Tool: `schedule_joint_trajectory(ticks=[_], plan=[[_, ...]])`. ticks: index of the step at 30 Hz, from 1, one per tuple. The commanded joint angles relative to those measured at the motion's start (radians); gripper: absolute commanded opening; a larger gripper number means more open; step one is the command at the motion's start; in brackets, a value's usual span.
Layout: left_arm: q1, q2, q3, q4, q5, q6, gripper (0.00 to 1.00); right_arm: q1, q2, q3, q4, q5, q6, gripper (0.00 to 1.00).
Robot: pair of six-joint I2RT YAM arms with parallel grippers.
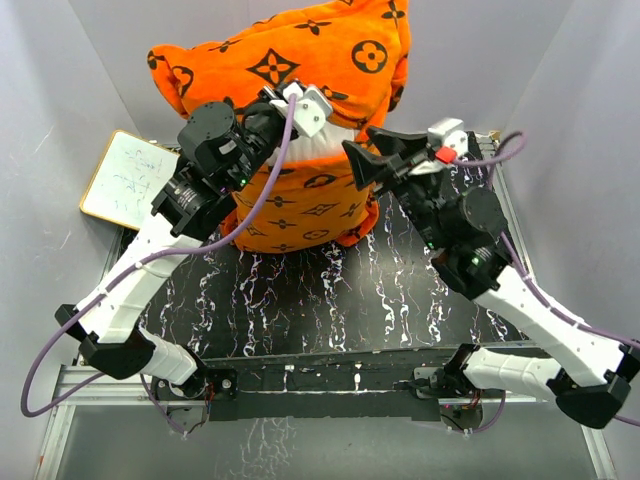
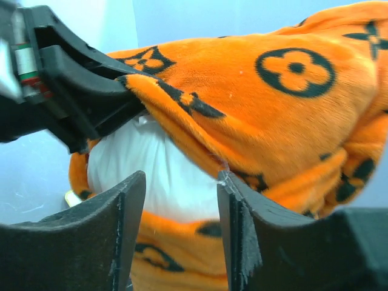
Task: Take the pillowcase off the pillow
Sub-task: Remove the pillow from the pillowcase.
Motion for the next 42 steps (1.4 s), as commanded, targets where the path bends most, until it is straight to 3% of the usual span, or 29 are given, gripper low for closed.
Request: schedule_joint_trajectory(ticks=[1, 5, 14, 28, 30, 35, 36, 42], plan=[[0.021, -0.015, 0.059, 0.107, -0.129, -0.061, 0.00, 0.056, -0.088, -0.092, 0.111, 0.084, -0.034, 0.57], [0.021, 0.015, 0.089, 0.026, -0.138, -0.071, 0.00, 0.115, -0.071, -0.087, 0.102, 0.090, -0.100, 0.61], [0.021, 0.032, 0.155, -0.188, -0.078, -0.184, 0.00, 0.145, 0.136, 0.148, -0.018, 0.048, -0.147, 0.67], [0.021, 0.020, 0.285, -0.301, 0.024, -0.274, 0.00, 0.133, 0.398, 0.296, -0.025, 0.140, -0.164, 0.81], [0.021, 0.023, 0.316, -0.316, 0.035, -0.284, 0.00, 0.122, 0.431, 0.316, -0.019, 0.160, -0.164, 0.75], [0.021, 0.014, 0.368, -0.331, 0.057, -0.296, 0.00, 0.092, 0.478, 0.310, 0.052, 0.264, -0.153, 0.14], [0.021, 0.008, 0.369, -0.322, 0.057, -0.294, 0.00, 0.092, 0.481, 0.303, 0.063, 0.276, -0.161, 0.09], [0.021, -0.027, 0.343, -0.217, 0.058, -0.220, 0.00, 0.083, 0.470, 0.200, 0.057, 0.329, -0.137, 0.08]])
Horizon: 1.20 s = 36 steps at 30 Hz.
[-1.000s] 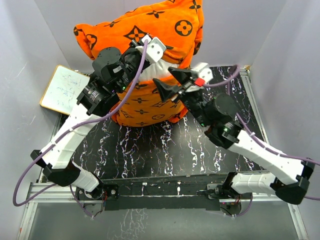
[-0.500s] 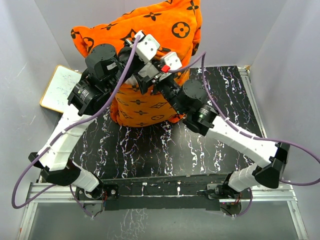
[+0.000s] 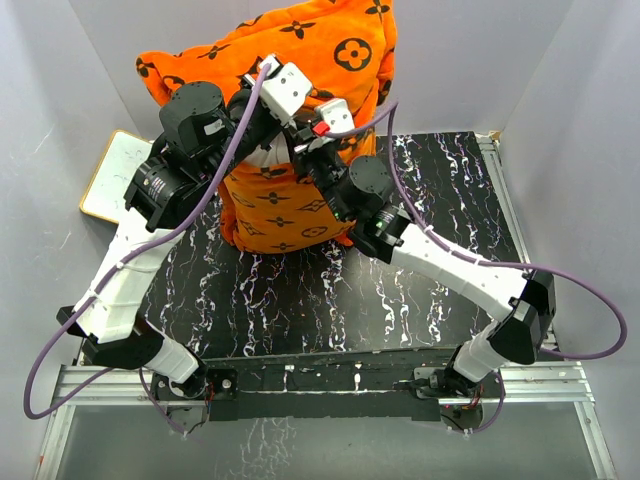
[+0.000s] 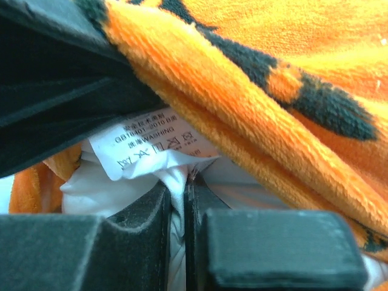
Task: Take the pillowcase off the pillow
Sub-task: Remove the pillow from the pillowcase.
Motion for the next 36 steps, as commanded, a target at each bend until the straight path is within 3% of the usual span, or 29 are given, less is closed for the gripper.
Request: schedule_joint_trajectory(ticks=[1, 11, 16, 24, 26, 28, 30, 32, 36], plan=[[-0.016, -0.096, 0.050, 0.207, 0.050, 0.045, 0.00, -0.042, 0.006, -0.106, -0.042, 0.124, 0.031, 0.08], [-0.016, -0.124, 0.030, 0.419, 0.025, 0.216, 0.00, -0.129, -0.098, -0.438, -0.111, 0.156, 0.191, 0.08], [-0.016, -0.151, -0.088, 0.664, -0.099, 0.364, 0.00, -0.144, -0.262, -0.622, -0.060, 0.133, 0.229, 0.08], [-0.016, -0.101, -0.100, 0.769, -0.178, 0.424, 0.00, -0.143, -0.518, -0.795, -0.120, 0.126, 0.282, 0.08], [-0.016, -0.092, -0.098, 0.738, -0.198, 0.395, 0.00, -0.140, -0.562, -0.822, -0.132, 0.101, 0.286, 0.08], [-0.017, -0.076, -0.060, 0.598, -0.203, 0.283, 0.00, -0.136, -0.605, -0.833, -0.134, 0.063, 0.274, 0.08], [-0.016, -0.040, 0.032, 0.284, -0.155, 0.129, 0.00, -0.136, -0.652, -0.817, -0.128, 0.010, 0.254, 0.08], [-0.016, -0.020, 0.080, 0.090, -0.076, 0.013, 0.00, -0.136, -0.677, -0.748, -0.141, -0.046, 0.227, 0.08], [-0.016, -0.023, 0.054, 0.028, 0.000, -0.083, 0.00, -0.131, -0.641, -0.489, -0.219, -0.136, 0.192, 0.20]])
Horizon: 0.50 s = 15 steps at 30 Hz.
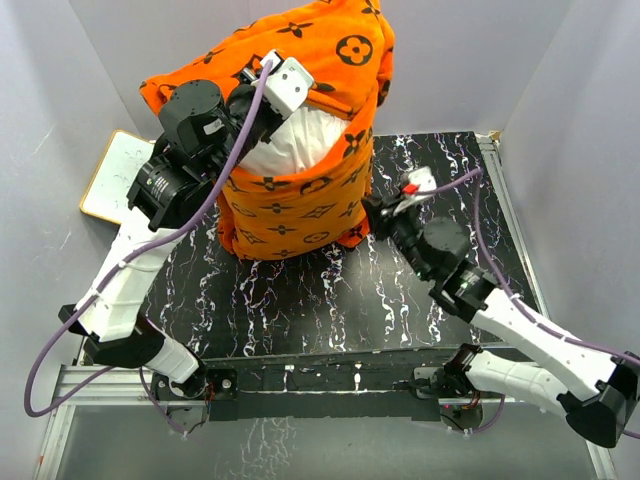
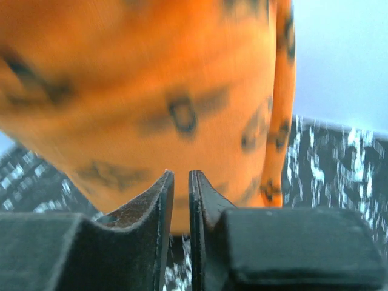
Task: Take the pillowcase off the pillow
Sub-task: Remove the pillow from the pillowcase.
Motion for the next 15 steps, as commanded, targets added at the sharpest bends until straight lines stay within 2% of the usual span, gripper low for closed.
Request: schedule_joint_trajectory(ticks=[1, 4, 6, 9, 15], plan=[[-0.008, -0.032, 0.061, -0.071, 0.094, -0.186, 0.00, 0.011, 0.017, 0.325, 0.001, -0.126, -0.061, 0.28], [-0.008, -0.015, 0.089, -0.095, 0.140, -0.209, 0.00, 0.015, 0.104, 0.494, -0.049, -0.205, -0.061, 0.54], [-0.008, -0.007, 0.096, -0.099, 0.149, -0.213, 0.00, 0.028, 0.174, 0.611, -0.107, -0.246, -0.059, 0.64], [-0.008, 0.002, 0.110, -0.100, 0.149, -0.216, 0.00, 0.079, 0.240, 0.697, -0.140, -0.265, -0.085, 0.69], [-0.008, 0.009, 0.110, -0.090, 0.156, -0.219, 0.00, 0.230, 0.324, 0.737, -0.163, -0.205, -0.229, 0.73]])
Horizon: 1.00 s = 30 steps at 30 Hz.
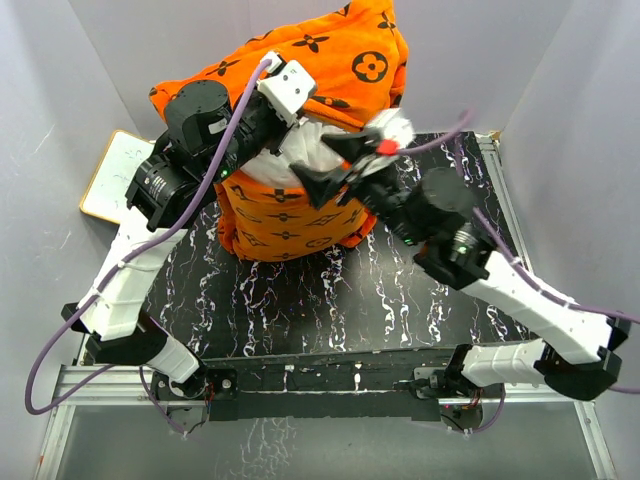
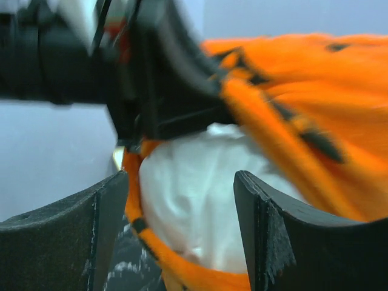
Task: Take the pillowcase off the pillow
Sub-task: Remove the pillow from the pillowcase.
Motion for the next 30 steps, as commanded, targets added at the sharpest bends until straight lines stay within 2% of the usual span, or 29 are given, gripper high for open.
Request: schedule_joint_trajectory(ticks=[1, 3, 5, 6, 10, 14, 18, 26, 28, 30], plan=[[0.002, -0.009, 0.046, 0.062, 0.011, -0.031, 0.00, 0.073, 0.080, 0.052, -0.086, 0.024, -0.119, 0.75], [0.002, -0.008, 0.049, 0.064, 0.015, -0.033, 0.00, 0.077, 0.118, 0.078, -0.094, 0.080, -0.134, 0.81], [0.002, -0.008, 0.054, 0.060, 0.018, -0.040, 0.00, 0.077, 0.149, 0.102, -0.083, 0.153, -0.160, 0.94], [0.002, -0.010, 0.055, 0.057, 0.021, -0.043, 0.00, 0.077, 0.174, 0.123, -0.069, 0.217, -0.172, 0.97], [0.002, -0.021, 0.055, 0.051, 0.025, -0.043, 0.00, 0.077, 0.227, 0.165, 0.004, 0.438, -0.280, 0.98], [0.002, -0.032, 0.052, 0.044, 0.027, -0.042, 0.00, 0.077, 0.238, 0.146, 0.136, 0.546, -0.370, 0.97], [0.002, -0.040, 0.060, 0.045, 0.039, -0.054, 0.00, 0.077, 0.304, 0.188, 0.154, 0.539, -0.400, 0.96], [0.002, -0.038, 0.139, 0.007, 0.066, -0.082, 0.00, 0.045, 0.415, 0.108, 0.206, 0.292, -0.344, 0.98], [0.003, -0.046, 0.148, 0.001, 0.083, -0.086, 0.00, 0.034, 0.458, 0.105, 0.236, 0.311, -0.350, 0.85], [0.002, -0.054, 0.160, -0.008, 0.090, -0.091, 0.00, 0.017, 0.485, 0.098, 0.284, 0.389, -0.342, 0.60]])
